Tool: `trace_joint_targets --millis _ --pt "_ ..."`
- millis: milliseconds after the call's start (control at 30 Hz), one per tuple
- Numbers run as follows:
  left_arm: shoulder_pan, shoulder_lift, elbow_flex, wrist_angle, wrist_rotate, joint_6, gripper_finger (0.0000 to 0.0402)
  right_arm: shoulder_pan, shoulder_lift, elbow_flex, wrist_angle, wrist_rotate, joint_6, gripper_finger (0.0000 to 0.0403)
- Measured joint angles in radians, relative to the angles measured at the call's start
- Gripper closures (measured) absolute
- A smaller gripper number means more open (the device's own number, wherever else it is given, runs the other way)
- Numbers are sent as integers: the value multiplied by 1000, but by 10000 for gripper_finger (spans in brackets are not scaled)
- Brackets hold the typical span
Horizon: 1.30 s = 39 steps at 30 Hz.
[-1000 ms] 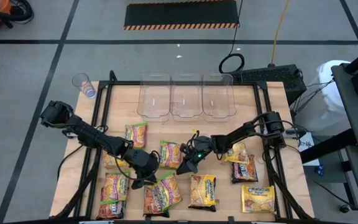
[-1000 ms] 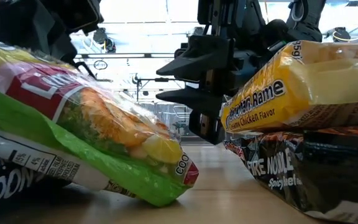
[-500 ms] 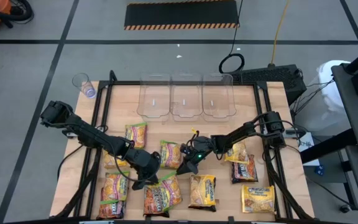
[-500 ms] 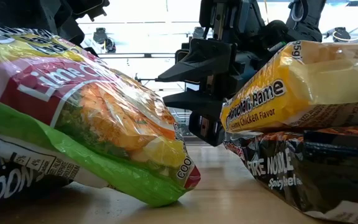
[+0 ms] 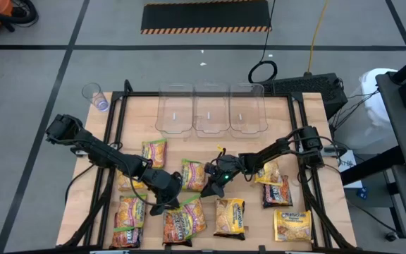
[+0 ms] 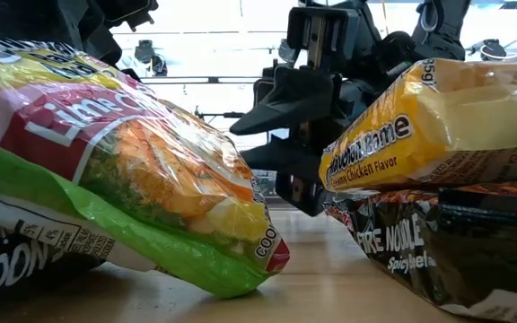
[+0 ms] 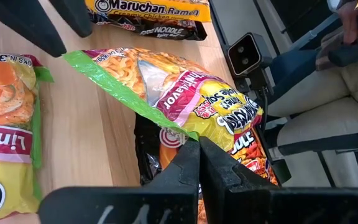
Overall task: Sort Maruchan noodles
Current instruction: Put the green noodle pack into the center transparent bin
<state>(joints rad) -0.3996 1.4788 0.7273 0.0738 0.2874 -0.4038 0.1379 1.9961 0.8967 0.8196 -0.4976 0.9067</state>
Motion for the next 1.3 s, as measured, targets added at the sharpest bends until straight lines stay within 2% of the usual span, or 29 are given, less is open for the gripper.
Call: trace_joint_targets --millis 267,533,700,1067,1167,1300 --pt "0 0 0 0 0 0 401 0 21 0 43 -3 -1 293" --pt "0 0 0 0 0 -20 401 1 133 83 166 -56 47 293" --pt "0 0 0 -12 2 -24 401 1 138 111 165 -65 26 293" --pt "0 0 0 -25 3 -23 401 8 138 111 154 -159 46 295" --pt "0 0 0 -27 2 -23 401 10 137 111 130 -159 20 309" --pt "0 0 0 -28 2 -23 401 11 137 111 119 -159 -24 349"
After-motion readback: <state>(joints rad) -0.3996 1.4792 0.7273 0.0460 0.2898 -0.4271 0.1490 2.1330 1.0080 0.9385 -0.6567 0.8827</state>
